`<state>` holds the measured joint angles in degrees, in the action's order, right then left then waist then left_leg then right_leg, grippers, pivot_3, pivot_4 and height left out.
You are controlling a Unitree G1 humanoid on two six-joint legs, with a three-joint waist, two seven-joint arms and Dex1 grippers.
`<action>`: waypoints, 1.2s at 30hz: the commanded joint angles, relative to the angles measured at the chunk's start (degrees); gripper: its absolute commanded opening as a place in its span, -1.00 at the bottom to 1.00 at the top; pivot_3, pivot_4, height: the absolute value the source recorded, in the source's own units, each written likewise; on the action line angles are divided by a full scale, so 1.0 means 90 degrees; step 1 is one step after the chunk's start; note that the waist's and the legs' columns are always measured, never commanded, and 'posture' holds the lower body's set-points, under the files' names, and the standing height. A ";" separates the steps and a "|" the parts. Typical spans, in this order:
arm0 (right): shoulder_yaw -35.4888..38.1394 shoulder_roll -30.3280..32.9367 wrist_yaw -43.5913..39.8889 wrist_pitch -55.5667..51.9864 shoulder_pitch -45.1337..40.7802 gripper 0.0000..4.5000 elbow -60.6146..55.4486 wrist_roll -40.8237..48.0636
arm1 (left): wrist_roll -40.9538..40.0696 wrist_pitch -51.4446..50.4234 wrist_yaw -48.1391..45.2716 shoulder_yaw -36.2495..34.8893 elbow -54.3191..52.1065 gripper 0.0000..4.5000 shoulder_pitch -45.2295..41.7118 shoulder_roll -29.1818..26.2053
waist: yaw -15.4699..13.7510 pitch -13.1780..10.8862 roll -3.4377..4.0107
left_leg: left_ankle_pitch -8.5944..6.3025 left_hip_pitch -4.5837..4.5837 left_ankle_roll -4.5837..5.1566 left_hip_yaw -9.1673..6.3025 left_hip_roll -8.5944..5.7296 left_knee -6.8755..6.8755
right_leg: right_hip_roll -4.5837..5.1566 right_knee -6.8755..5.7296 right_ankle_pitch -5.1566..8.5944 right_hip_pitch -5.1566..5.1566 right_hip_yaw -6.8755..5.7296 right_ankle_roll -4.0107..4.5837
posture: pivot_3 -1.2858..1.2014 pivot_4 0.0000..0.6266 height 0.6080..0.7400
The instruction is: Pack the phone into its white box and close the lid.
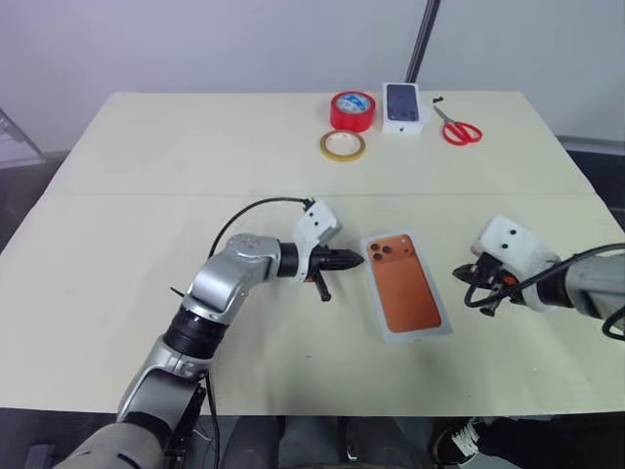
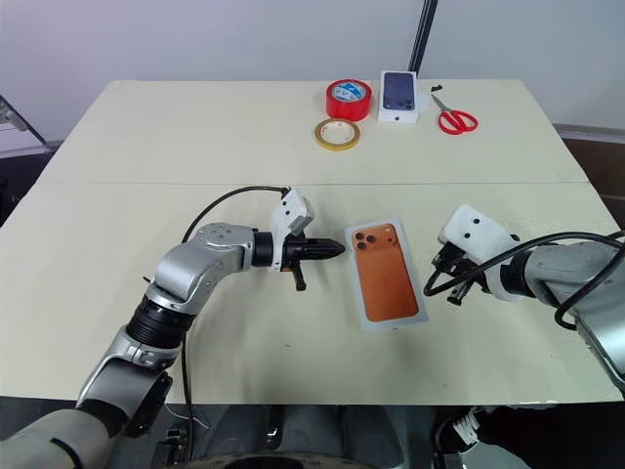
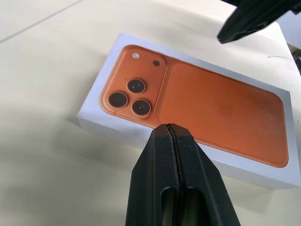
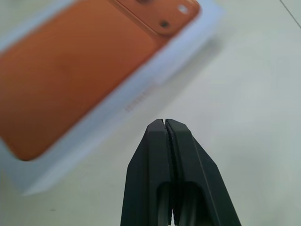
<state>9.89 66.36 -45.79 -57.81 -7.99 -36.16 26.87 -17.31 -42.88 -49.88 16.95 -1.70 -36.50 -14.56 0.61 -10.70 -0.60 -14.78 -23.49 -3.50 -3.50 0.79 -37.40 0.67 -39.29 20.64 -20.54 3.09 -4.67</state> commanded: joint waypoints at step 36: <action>0.0041 -0.0626 0.0847 -0.0455 -0.0507 -0.98 0.0196 0.0271 | 0.0562 0.0772 -0.0648 0.0517 0.0221 -1.00 -0.0272 -0.0418 | -0.0031 0.0016 -0.0022 | 0.0000 0.0008 0.0000 -0.0006 -0.0003 -0.0005 | 0.0002 0.0001 0.0000 0.0013 -0.0005 -0.0002 | 0.03 -0.52 1.00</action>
<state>10.63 59.89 -38.75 -61.79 -11.97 -35.09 30.30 -12.35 -36.09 -54.57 20.16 2.25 -38.96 -18.45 0.33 -10.55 -0.80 -14.78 -23.43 -3.50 -3.56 0.74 -37.44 0.70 -39.26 20.64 -20.42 3.05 -4.68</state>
